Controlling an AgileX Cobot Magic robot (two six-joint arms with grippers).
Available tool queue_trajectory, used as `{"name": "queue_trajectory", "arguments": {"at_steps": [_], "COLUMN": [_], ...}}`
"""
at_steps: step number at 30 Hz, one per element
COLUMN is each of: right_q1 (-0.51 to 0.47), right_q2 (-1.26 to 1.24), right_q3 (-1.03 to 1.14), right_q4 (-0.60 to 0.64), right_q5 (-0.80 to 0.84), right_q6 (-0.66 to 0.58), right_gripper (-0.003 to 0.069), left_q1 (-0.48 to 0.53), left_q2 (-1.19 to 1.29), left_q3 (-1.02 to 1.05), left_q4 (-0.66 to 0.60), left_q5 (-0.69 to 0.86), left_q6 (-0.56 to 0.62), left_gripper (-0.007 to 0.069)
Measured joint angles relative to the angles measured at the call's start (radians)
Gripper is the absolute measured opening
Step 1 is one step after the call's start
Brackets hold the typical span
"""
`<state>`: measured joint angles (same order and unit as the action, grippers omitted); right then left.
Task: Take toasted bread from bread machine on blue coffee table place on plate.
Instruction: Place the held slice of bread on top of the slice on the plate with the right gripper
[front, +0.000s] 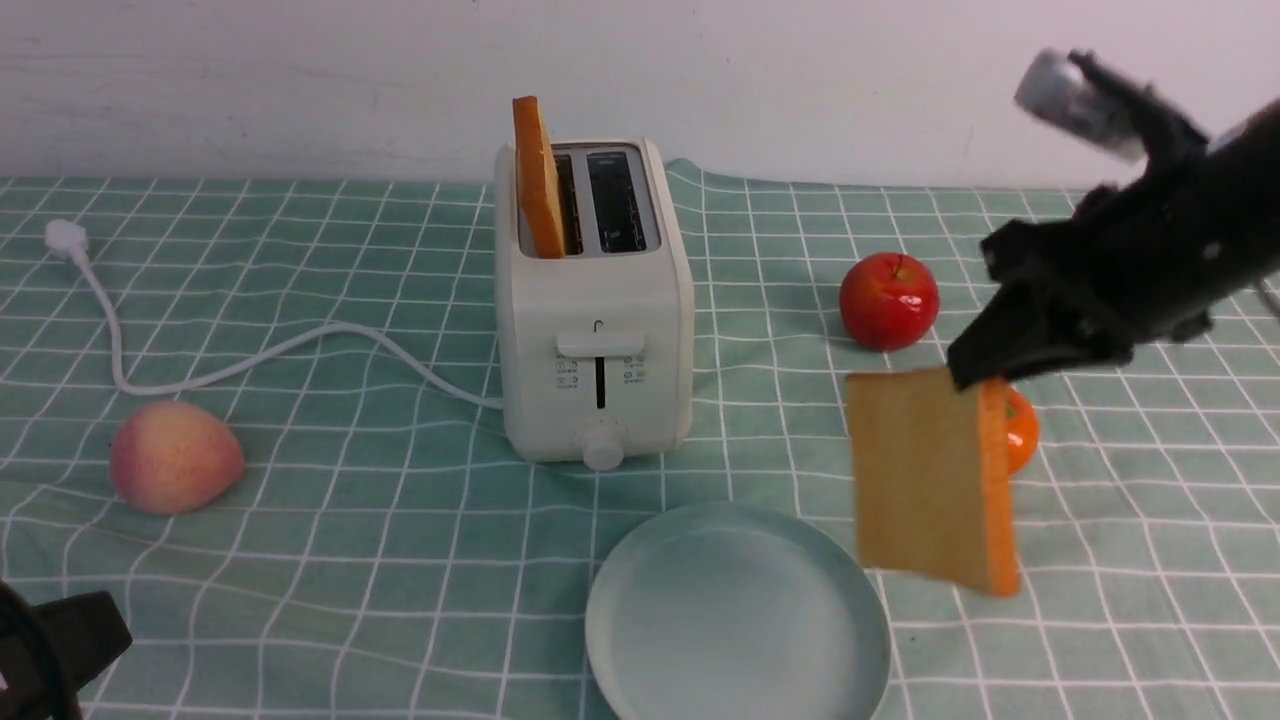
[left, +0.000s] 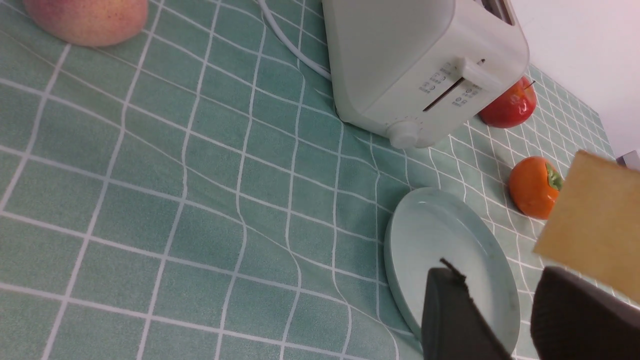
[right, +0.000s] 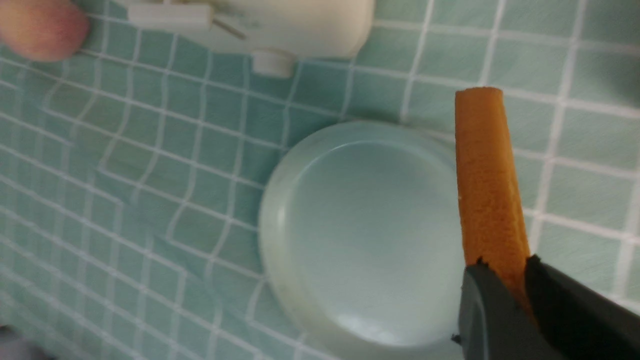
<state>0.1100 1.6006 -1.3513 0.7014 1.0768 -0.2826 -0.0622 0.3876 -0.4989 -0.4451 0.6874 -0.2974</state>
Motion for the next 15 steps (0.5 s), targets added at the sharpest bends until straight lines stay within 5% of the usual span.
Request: {"name": "queue_trajectory", "arguments": {"at_steps": [6, 12, 15], "right_q1": [0.044, 0.055, 0.055], "right_q2": [0.034, 0.093, 0.133], "right_q3": [0.245, 0.3, 0.307], "right_q4": [0.508, 0.588, 0.552], "right_q5": [-0.041, -0.072, -0.121], "right_q6": [-0.275, -0.398, -0.41], "right_gripper": [0.0075, 0.0078, 0.014], "left_q1": [0.0, 0.0, 0.0], "left_q2": [0.0, 0.0, 0.0], "left_q3": [0.0, 0.0, 0.0], "left_q4": [-0.001, -0.003, -0.004], "left_q5": [0.0, -0.001, -0.007], "left_q6": [0.0, 0.0, 0.0], "left_gripper": [0.0238, 0.0241, 0.0242]}}
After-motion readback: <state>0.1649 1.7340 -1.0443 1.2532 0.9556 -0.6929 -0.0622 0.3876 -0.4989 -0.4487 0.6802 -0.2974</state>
